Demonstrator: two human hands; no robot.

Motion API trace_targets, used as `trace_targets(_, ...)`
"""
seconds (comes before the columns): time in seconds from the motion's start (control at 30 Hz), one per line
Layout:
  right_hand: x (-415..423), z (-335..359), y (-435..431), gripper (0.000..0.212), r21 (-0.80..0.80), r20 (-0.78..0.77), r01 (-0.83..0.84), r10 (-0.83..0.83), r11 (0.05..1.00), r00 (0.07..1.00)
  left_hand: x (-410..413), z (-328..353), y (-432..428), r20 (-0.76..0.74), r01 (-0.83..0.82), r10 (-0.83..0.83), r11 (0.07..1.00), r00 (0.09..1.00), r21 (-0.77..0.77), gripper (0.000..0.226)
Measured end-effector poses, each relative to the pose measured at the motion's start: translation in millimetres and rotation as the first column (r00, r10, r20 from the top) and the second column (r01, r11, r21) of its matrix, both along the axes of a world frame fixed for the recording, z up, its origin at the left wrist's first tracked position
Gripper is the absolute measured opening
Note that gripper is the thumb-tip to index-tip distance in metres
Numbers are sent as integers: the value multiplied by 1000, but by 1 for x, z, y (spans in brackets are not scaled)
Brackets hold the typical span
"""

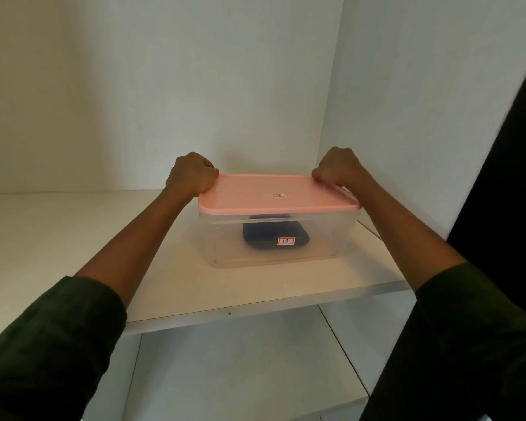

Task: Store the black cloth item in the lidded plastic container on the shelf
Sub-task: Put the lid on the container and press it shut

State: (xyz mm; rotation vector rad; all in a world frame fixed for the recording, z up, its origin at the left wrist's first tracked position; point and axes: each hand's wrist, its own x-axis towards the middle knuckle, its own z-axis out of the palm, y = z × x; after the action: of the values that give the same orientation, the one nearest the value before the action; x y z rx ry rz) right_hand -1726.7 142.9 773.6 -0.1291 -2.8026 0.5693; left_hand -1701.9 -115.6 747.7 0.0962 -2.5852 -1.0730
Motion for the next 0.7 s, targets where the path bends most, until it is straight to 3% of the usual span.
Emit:
trace_targets(0.2, -3, -17, -2, 27, 142, -96, -68, 82, 988, 992, 4, -3, 5, 38, 20, -24, 994, 999, 107, 34)
trace_targets(0.33, -7, -20, -1, 31, 117, -105, -80, 92, 990, 990, 2, -4, 6, 105, 21, -47, 971, 993, 238, 25)
trace_targets(0.47, -7, -19, 1, 28, 94, -78, -81, 89, 992, 993, 6, -7, 7, 178, -35, -50, 894, 983, 447, 18)
trace_targets(0.7, -8, -21, 2, 37, 167, -53, -99, 109, 981, 993, 4, -13, 10, 170, -51, -65, 797, 983, 602, 15)
